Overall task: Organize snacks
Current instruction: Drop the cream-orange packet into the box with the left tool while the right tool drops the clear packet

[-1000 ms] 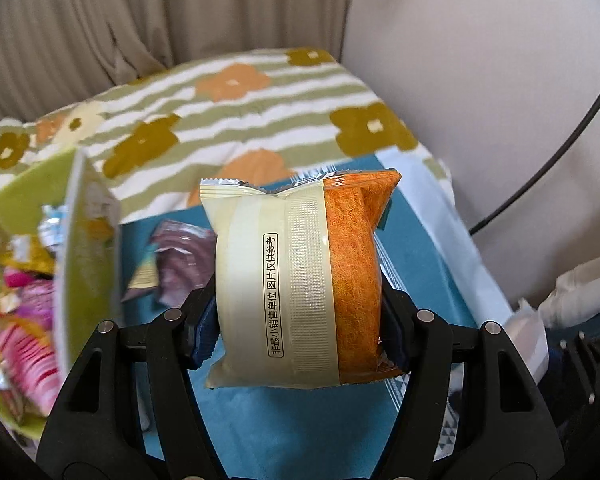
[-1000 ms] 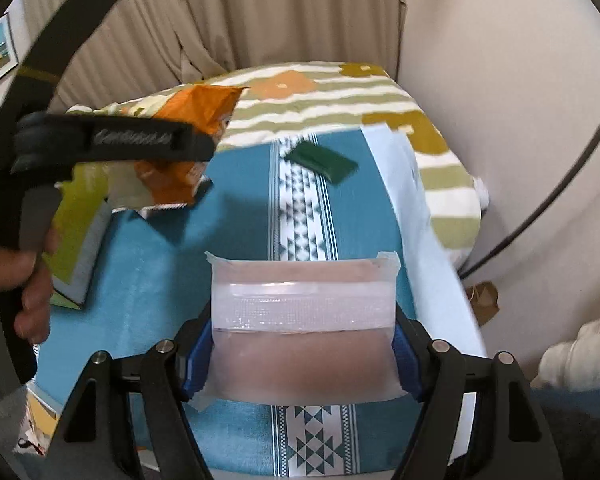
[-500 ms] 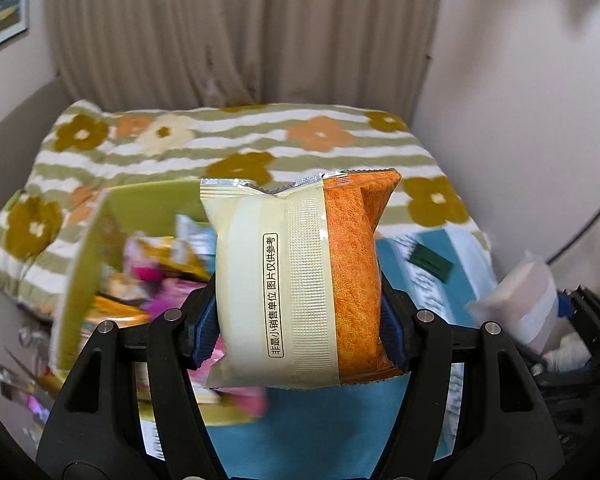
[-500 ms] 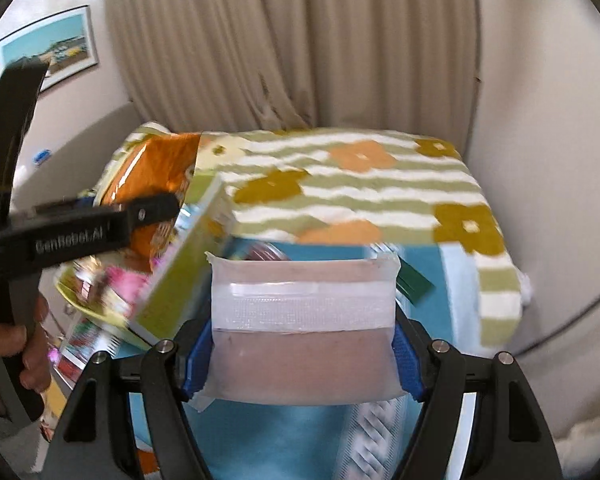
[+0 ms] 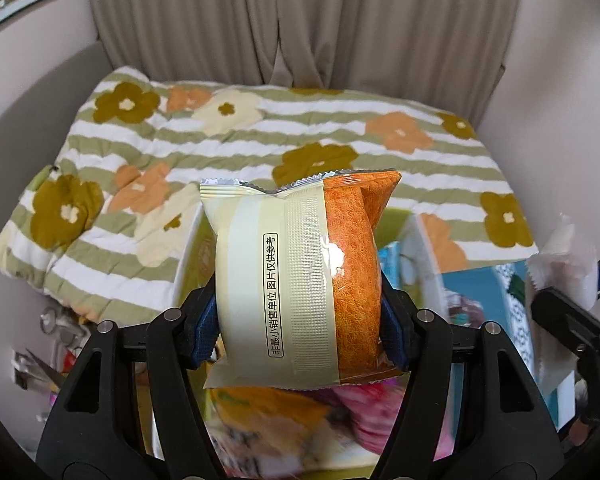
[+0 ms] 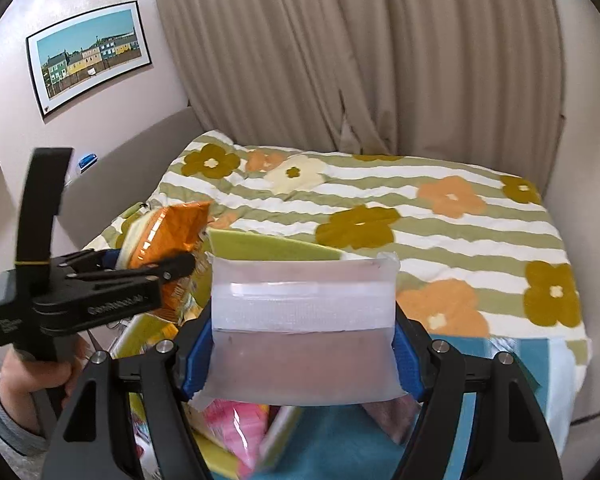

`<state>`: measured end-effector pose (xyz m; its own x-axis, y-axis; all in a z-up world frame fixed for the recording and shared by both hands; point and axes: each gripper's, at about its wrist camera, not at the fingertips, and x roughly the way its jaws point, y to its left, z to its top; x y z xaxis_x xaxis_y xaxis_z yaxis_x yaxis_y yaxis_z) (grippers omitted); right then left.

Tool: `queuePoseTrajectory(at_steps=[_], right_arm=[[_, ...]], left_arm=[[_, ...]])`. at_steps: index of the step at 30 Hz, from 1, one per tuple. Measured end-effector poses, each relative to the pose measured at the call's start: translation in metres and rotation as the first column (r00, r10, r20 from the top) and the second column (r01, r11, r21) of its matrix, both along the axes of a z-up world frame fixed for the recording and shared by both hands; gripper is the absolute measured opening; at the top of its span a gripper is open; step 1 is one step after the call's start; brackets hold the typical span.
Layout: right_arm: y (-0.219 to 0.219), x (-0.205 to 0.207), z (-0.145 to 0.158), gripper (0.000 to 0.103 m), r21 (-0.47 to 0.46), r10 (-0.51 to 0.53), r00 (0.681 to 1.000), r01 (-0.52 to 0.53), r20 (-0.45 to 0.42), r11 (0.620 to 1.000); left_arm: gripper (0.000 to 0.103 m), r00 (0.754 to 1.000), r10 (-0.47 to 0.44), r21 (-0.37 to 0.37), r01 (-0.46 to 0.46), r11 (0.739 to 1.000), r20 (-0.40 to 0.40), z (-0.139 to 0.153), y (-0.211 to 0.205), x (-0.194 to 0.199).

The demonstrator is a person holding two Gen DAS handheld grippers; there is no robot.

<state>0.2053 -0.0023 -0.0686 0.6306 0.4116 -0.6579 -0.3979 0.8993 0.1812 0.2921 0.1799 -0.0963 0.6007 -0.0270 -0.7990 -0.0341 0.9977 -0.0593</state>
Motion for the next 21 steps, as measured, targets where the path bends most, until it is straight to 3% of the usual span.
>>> queuePoseTrajectory(at_steps=[5,6,7,9,12,21], right_arm=[[0.024,0.028,-0.014,0.070,-0.003,-0.006,0.999,0.006,-0.047,1.000],[0.025,0.032,-0.016,0.070,-0.006,-0.009,0.998,0.009,-0.055,1.000],[0.027,0.036,-0.019,0.070,-0.010,-0.013,0.998,0.012,-0.065,1.000],[0.031,0.044,-0.026,0.070,-0.017,-0.024,0.996,0.022,-0.086,1.000],[0.034,0.050,-0.033,0.070,-0.022,-0.037,0.993,0.035,-0.109,0.999],[0.051,0.067,-0.040,0.070,-0.031,-0.042,0.987,0.037,-0.158,0.999]], left_arm=[[0.067,0.991,-0.036,-0.023,0.033,0.999,-0.126,-0.042,0.016,0.035],[0.076,0.988,-0.041,-0.027,0.038,0.999,-0.147,-0.051,0.018,0.039],[0.092,0.987,-0.041,-0.023,0.038,0.999,-0.155,-0.056,0.019,0.039],[0.102,0.986,-0.046,-0.028,0.042,0.999,-0.159,-0.062,0.022,0.037],[0.102,0.986,-0.067,-0.054,0.060,0.997,-0.151,-0.063,0.026,0.028],[0.102,0.992,-0.079,-0.018,0.077,0.997,-0.104,-0.053,0.041,-0.005]])
